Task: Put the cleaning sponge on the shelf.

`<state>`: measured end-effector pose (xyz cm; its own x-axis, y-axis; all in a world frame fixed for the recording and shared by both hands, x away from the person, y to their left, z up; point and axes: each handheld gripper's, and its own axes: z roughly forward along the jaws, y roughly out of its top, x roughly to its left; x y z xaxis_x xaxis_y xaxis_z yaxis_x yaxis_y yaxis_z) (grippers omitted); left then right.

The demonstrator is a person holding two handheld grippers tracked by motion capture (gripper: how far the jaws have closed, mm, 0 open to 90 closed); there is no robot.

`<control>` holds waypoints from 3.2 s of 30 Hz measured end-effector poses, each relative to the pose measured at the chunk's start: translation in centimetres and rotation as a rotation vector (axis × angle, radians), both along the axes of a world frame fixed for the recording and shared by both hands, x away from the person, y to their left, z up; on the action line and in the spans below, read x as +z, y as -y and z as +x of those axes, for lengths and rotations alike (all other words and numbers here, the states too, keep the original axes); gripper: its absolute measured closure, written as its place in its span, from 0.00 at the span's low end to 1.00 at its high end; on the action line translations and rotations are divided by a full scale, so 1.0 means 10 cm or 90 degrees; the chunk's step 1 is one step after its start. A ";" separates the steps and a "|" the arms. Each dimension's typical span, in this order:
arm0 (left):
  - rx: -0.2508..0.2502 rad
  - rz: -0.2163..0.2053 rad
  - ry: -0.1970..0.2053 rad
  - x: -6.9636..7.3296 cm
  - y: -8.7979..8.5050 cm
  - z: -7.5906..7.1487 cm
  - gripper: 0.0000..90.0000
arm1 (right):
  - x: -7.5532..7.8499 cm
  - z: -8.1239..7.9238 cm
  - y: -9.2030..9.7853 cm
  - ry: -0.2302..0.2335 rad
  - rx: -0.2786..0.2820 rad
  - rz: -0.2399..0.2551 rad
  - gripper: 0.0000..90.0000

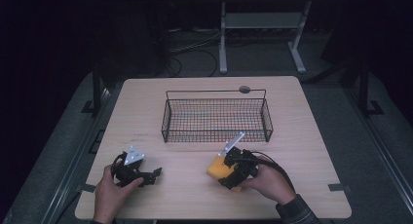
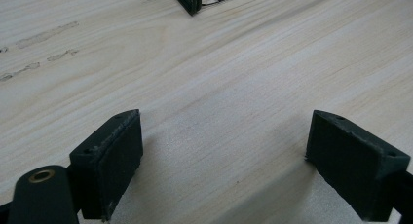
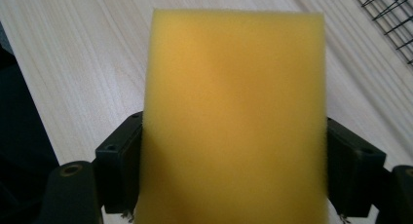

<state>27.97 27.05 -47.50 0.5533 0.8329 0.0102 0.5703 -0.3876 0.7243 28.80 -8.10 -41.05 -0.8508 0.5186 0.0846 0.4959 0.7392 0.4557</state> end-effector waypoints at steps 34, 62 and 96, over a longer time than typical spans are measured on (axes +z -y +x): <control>0.001 -0.001 0.002 0.00 0.00 0.00 0.14 | 0.42 0.24 0.28 0.026 -0.051 0.037 0.25; 0.001 -0.001 0.001 0.00 0.00 0.00 0.14 | 0.66 0.74 0.51 0.040 -0.122 0.023 0.25; 0.000 0.000 0.000 0.00 0.00 0.00 0.14 | 0.59 1.49 0.81 0.045 -0.249 0.004 0.25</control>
